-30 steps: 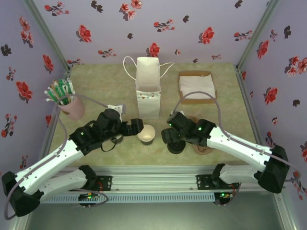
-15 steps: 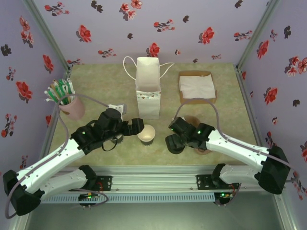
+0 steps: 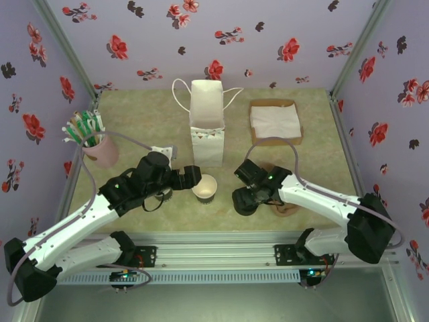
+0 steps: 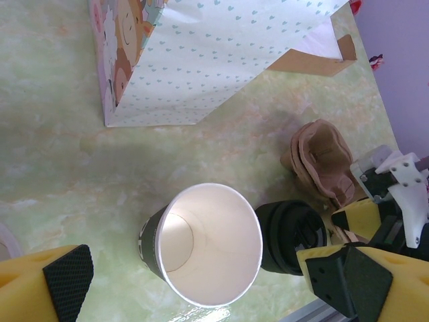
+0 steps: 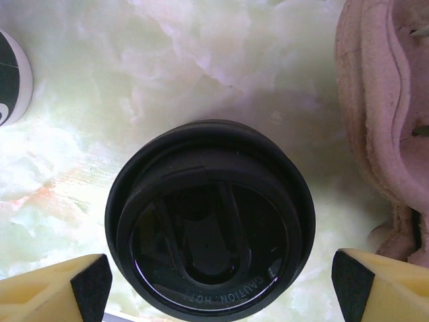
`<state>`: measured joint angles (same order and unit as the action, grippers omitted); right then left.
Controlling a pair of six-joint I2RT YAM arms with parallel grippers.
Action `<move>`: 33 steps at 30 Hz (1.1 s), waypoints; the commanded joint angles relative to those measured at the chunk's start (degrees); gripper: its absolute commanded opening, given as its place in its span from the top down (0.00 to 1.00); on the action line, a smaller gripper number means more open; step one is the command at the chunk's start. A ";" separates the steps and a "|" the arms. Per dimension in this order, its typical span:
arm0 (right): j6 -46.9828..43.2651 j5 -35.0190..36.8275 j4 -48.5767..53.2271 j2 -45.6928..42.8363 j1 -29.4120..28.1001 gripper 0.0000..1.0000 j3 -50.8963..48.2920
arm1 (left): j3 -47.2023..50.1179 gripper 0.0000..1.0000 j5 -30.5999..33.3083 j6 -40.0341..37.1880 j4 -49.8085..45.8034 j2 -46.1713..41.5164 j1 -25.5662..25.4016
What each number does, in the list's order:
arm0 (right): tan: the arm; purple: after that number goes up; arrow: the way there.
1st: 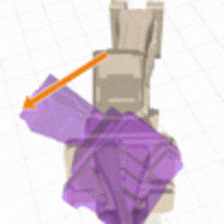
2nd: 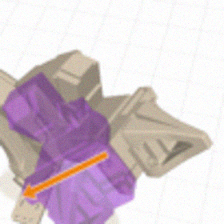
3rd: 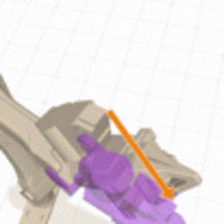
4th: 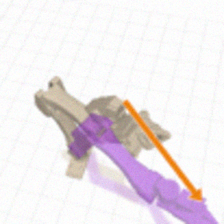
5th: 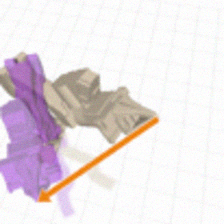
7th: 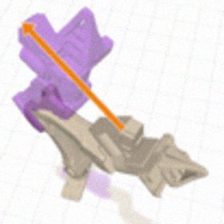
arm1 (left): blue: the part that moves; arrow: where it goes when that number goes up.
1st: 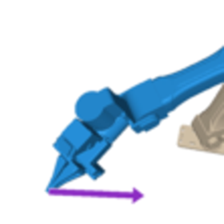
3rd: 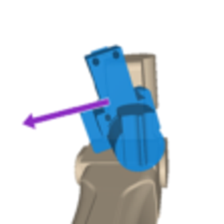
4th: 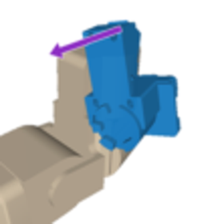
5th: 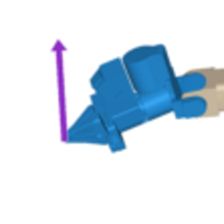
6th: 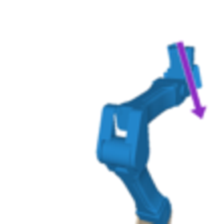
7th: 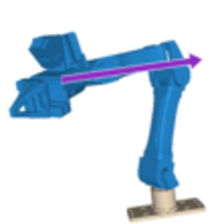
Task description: Pack the takeout coffee
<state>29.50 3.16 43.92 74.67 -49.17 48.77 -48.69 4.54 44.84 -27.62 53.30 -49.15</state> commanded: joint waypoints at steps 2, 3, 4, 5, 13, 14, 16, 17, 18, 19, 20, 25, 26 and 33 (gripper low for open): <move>-1.52 -2.37 2.32 1.35 1.35 0.12 2.27 | 0.52 0.01 1.84 -1.07 0.73 0.16 -0.34; -1.79 -2.62 2.48 1.77 1.59 0.12 2.58 | 0.52 0.01 1.82 -1.05 0.72 0.28 -0.35; -2.07 -2.71 2.62 2.21 1.66 0.12 2.87 | 0.52 0.01 1.88 -1.07 0.72 0.26 -0.36; -2.31 -2.80 2.79 2.65 1.69 0.12 3.22 | 0.52 0.01 1.88 -1.15 0.79 0.31 -0.38; -3.26 -2.68 3.53 5.27 1.79 0.13 5.17 | 0.61 0.01 1.97 -1.36 0.71 0.15 -0.36; -3.30 -2.50 3.62 5.43 1.76 0.13 5.31 | 0.61 0.01 1.99 -1.42 0.72 0.10 -0.34; -3.29 -2.21 3.81 5.72 1.75 0.14 5.52 | 0.62 0.01 1.97 -1.42 0.54 0.03 -0.37; -3.31 -2.08 3.92 5.83 1.74 0.15 5.70 | 0.70 0.01 2.04 -1.49 0.55 -0.02 -0.34; -3.28 -1.86 4.04 6.14 1.78 0.15 5.76 | 0.69 0.01 2.06 -1.50 0.46 -0.13 -0.29; -3.39 -1.84 4.11 6.30 1.71 0.16 5.89 | 0.70 0.01 2.06 -1.51 0.45 -0.23 -0.28; -3.39 -1.77 4.15 6.49 1.71 0.16 5.94 | 0.78 0.01 2.10 -1.59 0.38 -0.29 -0.25; -3.47 -1.66 4.42 7.49 1.80 0.19 6.48 | 0.83 0.01 2.14 -1.68 0.41 -0.55 -0.10; -3.48 -1.67 4.35 7.66 1.75 0.20 6.66 | 0.87 0.01 2.14 -1.69 0.43 -0.55 -0.07; -3.49 -1.84 4.43 8.44 1.81 0.22 7.15 | 1.40 0.01 2.14 -1.70 0.48 -1.20 0.23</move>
<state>26.94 1.04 46.65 82.30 -47.86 54.24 -48.14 5.21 44.40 -27.62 53.15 -49.12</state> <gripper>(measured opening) 0.779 0.993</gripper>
